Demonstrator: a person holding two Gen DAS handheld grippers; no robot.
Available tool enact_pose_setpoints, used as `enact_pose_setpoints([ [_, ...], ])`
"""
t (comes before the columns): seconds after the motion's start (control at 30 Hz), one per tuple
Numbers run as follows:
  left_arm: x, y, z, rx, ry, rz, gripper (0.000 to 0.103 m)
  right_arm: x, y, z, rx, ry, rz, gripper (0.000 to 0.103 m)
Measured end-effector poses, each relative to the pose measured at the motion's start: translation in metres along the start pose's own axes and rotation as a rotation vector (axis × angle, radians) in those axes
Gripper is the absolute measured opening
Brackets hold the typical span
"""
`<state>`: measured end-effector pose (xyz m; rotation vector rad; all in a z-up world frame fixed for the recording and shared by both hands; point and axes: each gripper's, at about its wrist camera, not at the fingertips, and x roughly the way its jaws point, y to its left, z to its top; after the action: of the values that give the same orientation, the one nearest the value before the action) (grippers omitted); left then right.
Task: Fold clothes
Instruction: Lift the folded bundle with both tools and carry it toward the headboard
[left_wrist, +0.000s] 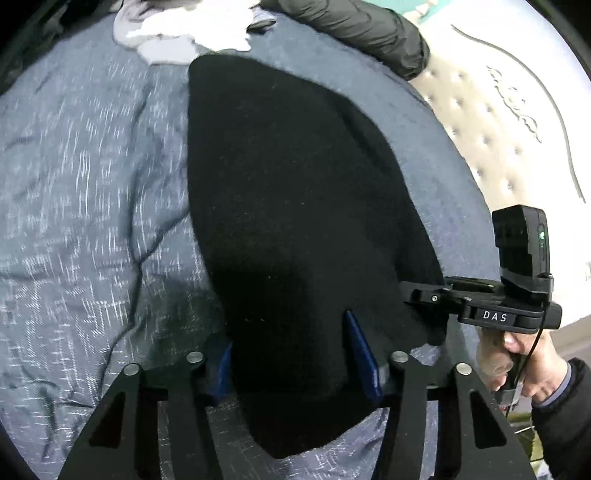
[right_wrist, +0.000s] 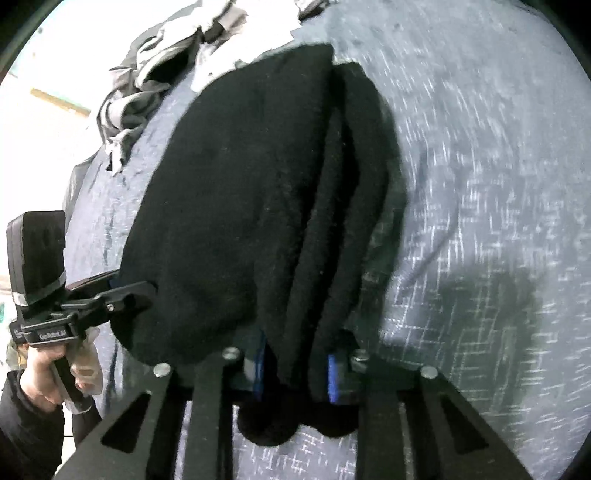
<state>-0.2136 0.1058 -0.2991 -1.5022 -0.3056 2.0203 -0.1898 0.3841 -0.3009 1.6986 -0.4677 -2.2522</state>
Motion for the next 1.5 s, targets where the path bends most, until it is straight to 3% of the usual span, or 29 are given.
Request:
enact_pose_setpoints([
  [0.43, -0.053, -0.063, 0.020, 0.153, -0.115, 0.009, 0.048, -0.075, -0.001, 0.024, -0.065, -0.127, 0.015, 0.020],
  [0.53, -0.059, -0.085, 0.038, 0.183, -0.144, 0.000, 0.048, -0.098, -0.004, 0.031, -0.070, -0.154, 0.019, 0.020],
  [0.9, -0.050, -0.171, 0.089, 0.280, -0.189, -0.024, 0.047, -0.183, -0.024, 0.053, -0.088, -0.272, -0.027, 0.019],
  [1.17, -0.029, -0.260, 0.127, 0.369, -0.211, -0.055, 0.047, -0.259, -0.070, 0.064, -0.075, -0.362, -0.108, 0.019],
  [1.5, 0.031, -0.381, 0.168, 0.453, -0.237, -0.133, 0.047, -0.357, -0.168, 0.060, -0.023, -0.468, -0.211, 0.019],
])
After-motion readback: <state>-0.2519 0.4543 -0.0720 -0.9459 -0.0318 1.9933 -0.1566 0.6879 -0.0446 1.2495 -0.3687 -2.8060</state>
